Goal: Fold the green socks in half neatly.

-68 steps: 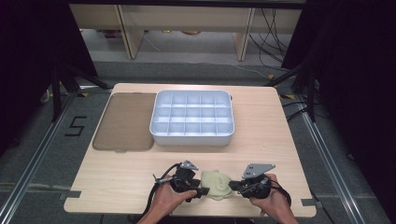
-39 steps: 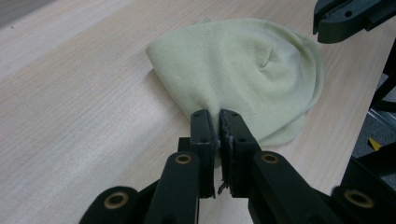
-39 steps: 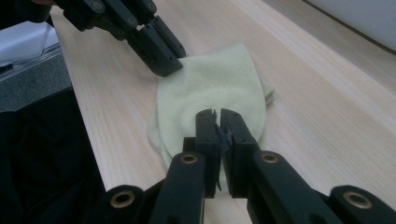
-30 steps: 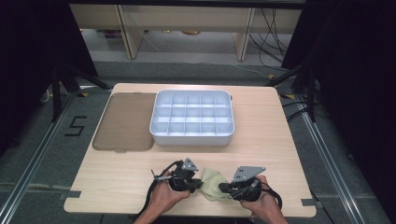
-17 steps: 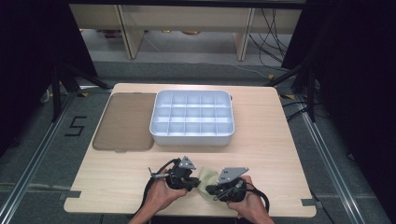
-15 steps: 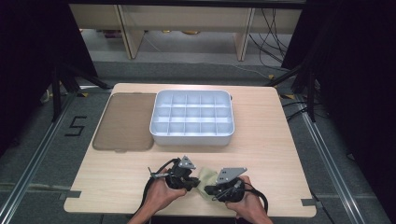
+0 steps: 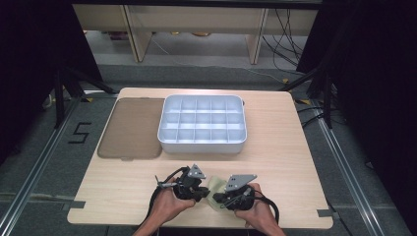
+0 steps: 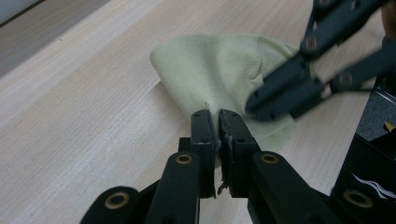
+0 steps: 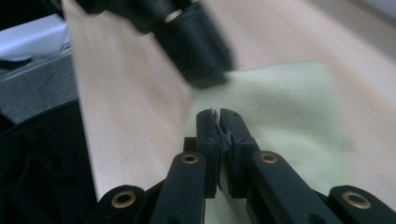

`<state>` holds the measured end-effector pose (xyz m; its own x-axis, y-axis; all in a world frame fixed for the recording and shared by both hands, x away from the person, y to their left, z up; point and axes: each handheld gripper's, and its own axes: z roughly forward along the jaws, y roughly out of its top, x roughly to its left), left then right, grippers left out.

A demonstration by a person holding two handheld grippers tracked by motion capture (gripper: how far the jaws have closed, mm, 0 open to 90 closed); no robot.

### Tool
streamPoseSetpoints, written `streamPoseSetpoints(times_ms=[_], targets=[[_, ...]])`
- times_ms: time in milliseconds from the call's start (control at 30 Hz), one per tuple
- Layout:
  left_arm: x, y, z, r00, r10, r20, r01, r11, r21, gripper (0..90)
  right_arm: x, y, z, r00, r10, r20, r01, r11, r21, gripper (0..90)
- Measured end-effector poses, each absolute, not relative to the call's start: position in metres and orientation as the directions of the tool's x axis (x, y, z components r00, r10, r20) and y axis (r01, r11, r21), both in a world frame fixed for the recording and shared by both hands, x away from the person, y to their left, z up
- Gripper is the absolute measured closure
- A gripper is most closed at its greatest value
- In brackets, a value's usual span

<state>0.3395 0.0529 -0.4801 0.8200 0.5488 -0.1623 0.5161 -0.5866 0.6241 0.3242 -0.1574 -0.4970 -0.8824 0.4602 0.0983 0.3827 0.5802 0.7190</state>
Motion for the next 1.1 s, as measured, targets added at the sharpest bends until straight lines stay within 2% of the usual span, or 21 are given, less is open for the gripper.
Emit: streamPoseSetpoints(times_ms=[67,400,833,1100], targets=[[0.34,0.053,-0.479,0.821,0.55,-0.154,0.512,-0.591,0.623,84.4,0.333,-0.167,-0.491,-0.856,0.508,0.094,0.406,0.549,0.73,87.3],[0.338,0.051,-0.478,0.816,0.556,-0.16,0.517,-0.577,0.633,84.4,0.359,-0.173,-0.498,-0.818,0.569,0.08,0.443,0.537,0.718,87.7],[0.335,0.048,-0.471,0.824,0.556,-0.11,0.476,-0.573,0.667,84.9,0.364,-0.171,-0.501,-0.811,0.578,0.09,0.459,0.534,0.71,87.7],[0.332,0.047,-0.468,0.827,0.555,-0.09,0.463,-0.583,0.668,84.9,0.355,-0.177,-0.488,-0.828,0.552,0.101,0.433,0.513,0.741,87.7]])
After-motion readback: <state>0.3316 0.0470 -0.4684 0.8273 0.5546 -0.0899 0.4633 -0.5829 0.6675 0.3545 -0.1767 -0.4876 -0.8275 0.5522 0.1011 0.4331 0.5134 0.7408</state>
